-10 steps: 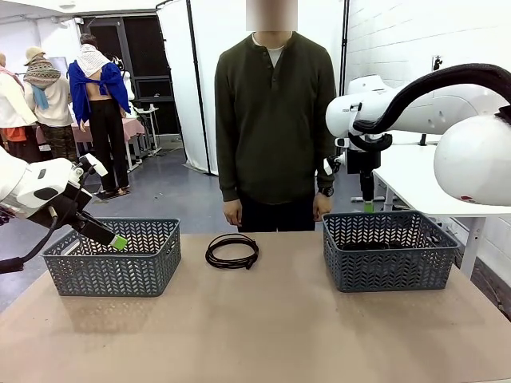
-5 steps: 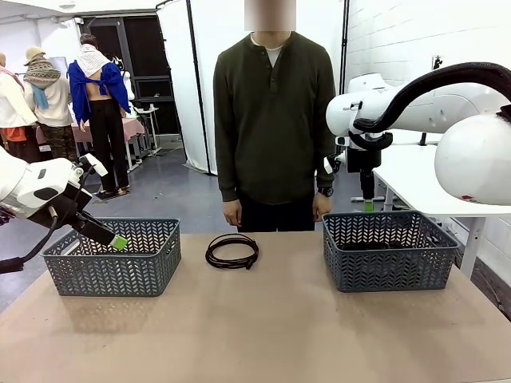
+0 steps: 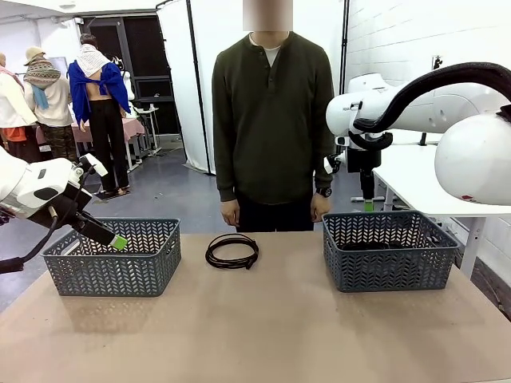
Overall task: Organize the cables according to human instructions.
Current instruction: Pick up a bundle of cables and place it in the basket indicated by the human.
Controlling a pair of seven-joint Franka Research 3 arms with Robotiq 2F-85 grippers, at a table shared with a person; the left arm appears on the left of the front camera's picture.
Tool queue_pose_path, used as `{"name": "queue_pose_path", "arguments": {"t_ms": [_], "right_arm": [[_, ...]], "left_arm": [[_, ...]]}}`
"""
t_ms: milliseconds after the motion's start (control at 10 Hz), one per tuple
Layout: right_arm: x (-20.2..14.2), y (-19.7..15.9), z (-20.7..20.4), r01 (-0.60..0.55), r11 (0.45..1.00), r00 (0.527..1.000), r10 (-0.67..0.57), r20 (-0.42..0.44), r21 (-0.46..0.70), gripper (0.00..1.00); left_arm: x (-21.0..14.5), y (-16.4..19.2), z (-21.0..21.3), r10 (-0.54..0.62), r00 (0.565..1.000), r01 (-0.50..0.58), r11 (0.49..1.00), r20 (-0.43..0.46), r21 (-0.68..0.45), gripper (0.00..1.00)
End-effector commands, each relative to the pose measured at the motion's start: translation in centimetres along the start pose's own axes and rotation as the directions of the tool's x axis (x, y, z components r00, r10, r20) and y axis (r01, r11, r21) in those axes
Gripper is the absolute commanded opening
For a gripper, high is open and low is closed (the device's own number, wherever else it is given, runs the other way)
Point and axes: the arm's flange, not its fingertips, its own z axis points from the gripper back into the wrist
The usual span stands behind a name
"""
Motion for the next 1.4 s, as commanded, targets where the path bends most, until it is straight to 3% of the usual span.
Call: {"name": "queue_pose_path", "arguments": {"t_ms": [0, 700, 900, 1300], "right_arm": [[-0.2, 0.3, 0.0, 0.000, 1.000, 1.000, 0.000, -0.004, 0.004, 1.00], [0.0, 0.0, 0.0, 0.000, 1.000, 1.000, 0.000, 0.000, 0.000, 1.00], [0.3, 2.4, 1.7, 0.092, 0.996, 0.990, -0.089, 0.109, -0.021, 1.00], [-0.2, 8.8, 3.0, 0.250, 0.968, 0.941, -0.234, 0.245, -0.034, 1.00]], "left_arm": [[-0.1, 0.1, -0.1, 0.018, 1.000, -0.018, 1.000, 0.004, -0.008, 1.00], [-0.1, 0.1, -0.1, 0.018, 1.000, -0.018, 1.000, 0.004, -0.008, 1.00], [-0.1, 0.1, -0.1, 0.018, 1.000, -0.018, 1.000, 0.004, -0.008, 1.00], [-0.1, 0.1, -0.1, 0.018, 1.000, -0.018, 1.000, 0.004, -0.008, 1.00]]}}
